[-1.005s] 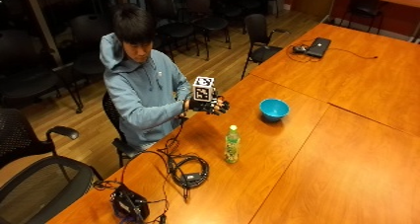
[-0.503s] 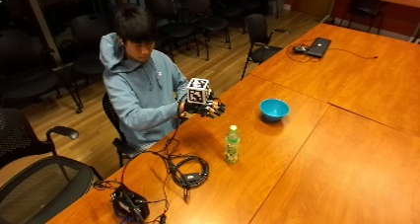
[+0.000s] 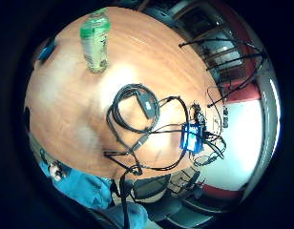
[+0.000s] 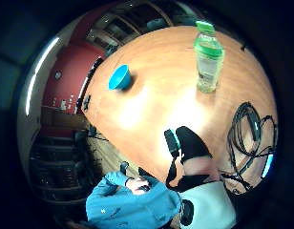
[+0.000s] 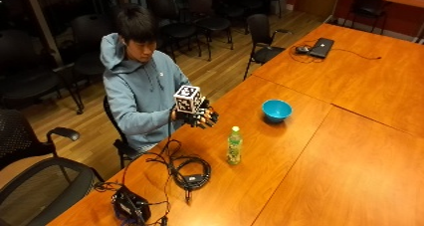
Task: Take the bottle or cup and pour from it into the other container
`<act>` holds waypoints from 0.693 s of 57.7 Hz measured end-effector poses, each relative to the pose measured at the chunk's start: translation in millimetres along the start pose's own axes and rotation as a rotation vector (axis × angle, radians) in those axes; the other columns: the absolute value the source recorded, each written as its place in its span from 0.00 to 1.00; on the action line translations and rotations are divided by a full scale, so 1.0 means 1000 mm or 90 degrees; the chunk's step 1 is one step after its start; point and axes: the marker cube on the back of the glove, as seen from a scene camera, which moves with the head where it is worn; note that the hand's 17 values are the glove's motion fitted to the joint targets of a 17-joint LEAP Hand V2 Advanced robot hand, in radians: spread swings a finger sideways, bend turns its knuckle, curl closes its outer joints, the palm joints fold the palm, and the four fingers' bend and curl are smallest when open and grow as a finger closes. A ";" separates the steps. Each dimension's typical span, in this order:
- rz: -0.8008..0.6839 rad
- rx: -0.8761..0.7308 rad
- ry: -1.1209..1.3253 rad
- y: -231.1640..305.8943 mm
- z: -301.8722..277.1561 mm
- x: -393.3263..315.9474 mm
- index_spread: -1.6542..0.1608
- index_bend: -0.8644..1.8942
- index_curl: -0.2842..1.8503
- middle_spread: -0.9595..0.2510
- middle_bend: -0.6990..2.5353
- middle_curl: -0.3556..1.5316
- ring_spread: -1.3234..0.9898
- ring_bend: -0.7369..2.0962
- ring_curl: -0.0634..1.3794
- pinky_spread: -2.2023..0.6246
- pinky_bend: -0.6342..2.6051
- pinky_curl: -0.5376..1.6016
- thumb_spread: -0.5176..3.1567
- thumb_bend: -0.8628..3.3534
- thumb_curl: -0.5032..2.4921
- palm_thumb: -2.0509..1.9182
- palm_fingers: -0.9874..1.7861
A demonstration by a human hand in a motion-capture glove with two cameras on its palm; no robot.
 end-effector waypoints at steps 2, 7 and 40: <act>0.002 0.001 -0.002 0.002 0.002 0.002 0.77 0.37 0.26 0.83 0.28 0.34 0.64 0.38 0.22 0.87 0.36 0.37 0.40 0.20 0.28 0.69 0.41; 0.015 0.011 -0.004 0.005 0.006 0.007 0.77 0.37 0.26 0.83 0.28 0.34 0.64 0.38 0.22 0.87 0.37 0.37 0.40 0.20 0.29 0.69 0.41; 0.082 0.136 -0.056 -0.015 0.012 0.048 0.78 0.36 0.25 0.85 0.28 0.36 0.64 0.39 0.24 0.87 0.37 0.38 0.40 0.20 0.29 0.69 0.41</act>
